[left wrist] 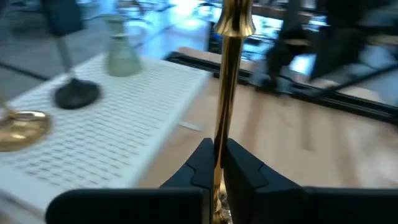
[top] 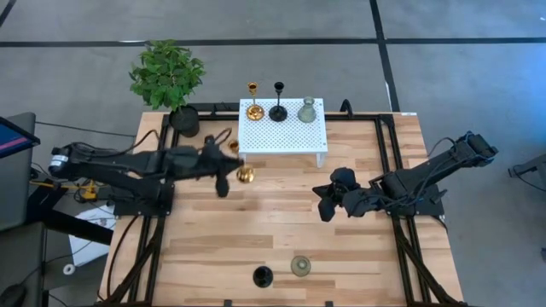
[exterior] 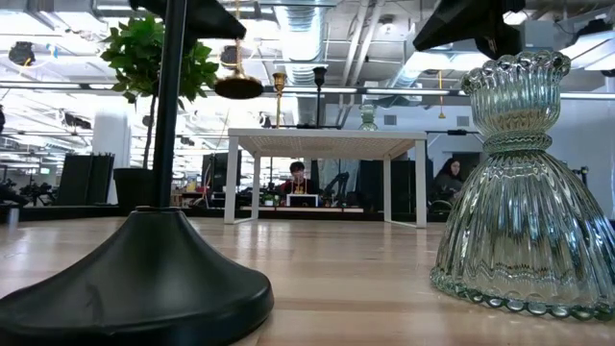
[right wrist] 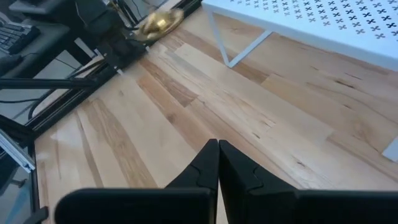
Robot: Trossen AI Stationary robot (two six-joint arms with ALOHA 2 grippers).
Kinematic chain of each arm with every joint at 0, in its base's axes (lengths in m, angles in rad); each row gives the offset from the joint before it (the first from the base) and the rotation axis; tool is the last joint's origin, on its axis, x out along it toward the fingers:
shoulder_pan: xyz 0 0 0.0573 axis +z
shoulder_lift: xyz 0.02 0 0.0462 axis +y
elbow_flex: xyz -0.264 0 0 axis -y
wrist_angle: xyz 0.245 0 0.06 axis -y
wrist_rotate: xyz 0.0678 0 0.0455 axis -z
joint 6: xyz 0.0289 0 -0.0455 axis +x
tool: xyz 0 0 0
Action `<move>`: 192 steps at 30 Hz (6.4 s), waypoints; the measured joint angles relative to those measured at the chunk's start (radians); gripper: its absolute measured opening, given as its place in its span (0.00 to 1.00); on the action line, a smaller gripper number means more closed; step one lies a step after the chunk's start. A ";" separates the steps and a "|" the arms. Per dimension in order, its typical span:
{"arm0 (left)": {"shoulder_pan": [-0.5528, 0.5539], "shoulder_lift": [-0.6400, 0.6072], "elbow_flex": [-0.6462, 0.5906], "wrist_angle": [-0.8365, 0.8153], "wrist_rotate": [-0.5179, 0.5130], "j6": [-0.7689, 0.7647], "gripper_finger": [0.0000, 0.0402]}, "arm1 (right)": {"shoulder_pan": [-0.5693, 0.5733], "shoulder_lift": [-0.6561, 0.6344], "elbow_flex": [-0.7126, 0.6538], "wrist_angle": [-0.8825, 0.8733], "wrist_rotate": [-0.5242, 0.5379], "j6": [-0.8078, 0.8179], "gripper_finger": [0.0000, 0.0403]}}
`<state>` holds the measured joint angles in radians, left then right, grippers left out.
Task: Pick & Place candle stick holders
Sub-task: Put the gold candle holder on the shelf aligned with the other gold candle holder, then put the black candle holder on the shelf aligned with the other black candle holder
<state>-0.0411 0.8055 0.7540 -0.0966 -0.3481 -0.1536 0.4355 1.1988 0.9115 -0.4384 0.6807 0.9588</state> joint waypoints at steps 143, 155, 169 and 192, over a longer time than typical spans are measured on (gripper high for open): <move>-0.439 0.235 -0.333 0.542 0.391 -0.179 0.01 | 0.138 0.246 0.183 0.191 -0.047 -0.210 0.00; -0.648 0.580 -0.262 0.884 0.087 -0.180 0.01 | 0.140 0.148 0.183 0.072 -0.051 -0.289 0.00; -0.698 0.729 -0.124 0.883 0.114 -0.225 0.00 | 0.140 0.144 0.182 0.083 -0.046 -0.306 0.00; -0.661 0.767 -0.091 0.886 0.094 -0.273 0.05 | 0.140 0.144 0.182 0.083 -0.018 -0.307 0.00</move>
<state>-0.7023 1.5726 0.6632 0.7899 -0.2546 -0.4262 0.5755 1.3426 1.0939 -0.3557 0.6627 0.6518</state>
